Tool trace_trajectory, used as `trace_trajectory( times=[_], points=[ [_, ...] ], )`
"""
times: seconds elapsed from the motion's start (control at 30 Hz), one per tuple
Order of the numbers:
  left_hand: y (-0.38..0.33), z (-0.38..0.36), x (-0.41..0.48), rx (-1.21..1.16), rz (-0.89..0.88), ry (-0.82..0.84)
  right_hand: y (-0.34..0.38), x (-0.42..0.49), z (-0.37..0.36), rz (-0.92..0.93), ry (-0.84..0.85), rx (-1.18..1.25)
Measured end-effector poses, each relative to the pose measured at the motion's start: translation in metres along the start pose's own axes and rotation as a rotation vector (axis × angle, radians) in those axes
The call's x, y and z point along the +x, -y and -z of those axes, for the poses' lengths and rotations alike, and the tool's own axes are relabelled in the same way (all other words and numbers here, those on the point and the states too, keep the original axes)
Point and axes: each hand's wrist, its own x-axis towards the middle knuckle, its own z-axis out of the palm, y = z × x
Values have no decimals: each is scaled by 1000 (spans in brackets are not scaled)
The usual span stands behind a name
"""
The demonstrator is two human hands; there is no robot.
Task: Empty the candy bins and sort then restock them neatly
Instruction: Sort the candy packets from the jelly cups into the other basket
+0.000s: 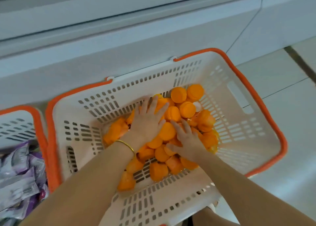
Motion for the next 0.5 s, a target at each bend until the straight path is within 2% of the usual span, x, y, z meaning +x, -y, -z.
trace_trajectory(
  times=[0.13, 0.23, 0.5],
  points=[
    [4, -7, 2, 62, -8, 196, -3, -1, 6, 84, 103, 116],
    [12, -12, -13, 79, -3, 181, -7, -5, 10, 121, 148, 160],
    [19, -14, -57, 130, 55, 157, 21, -20, -1, 143, 269, 82]
  ],
)
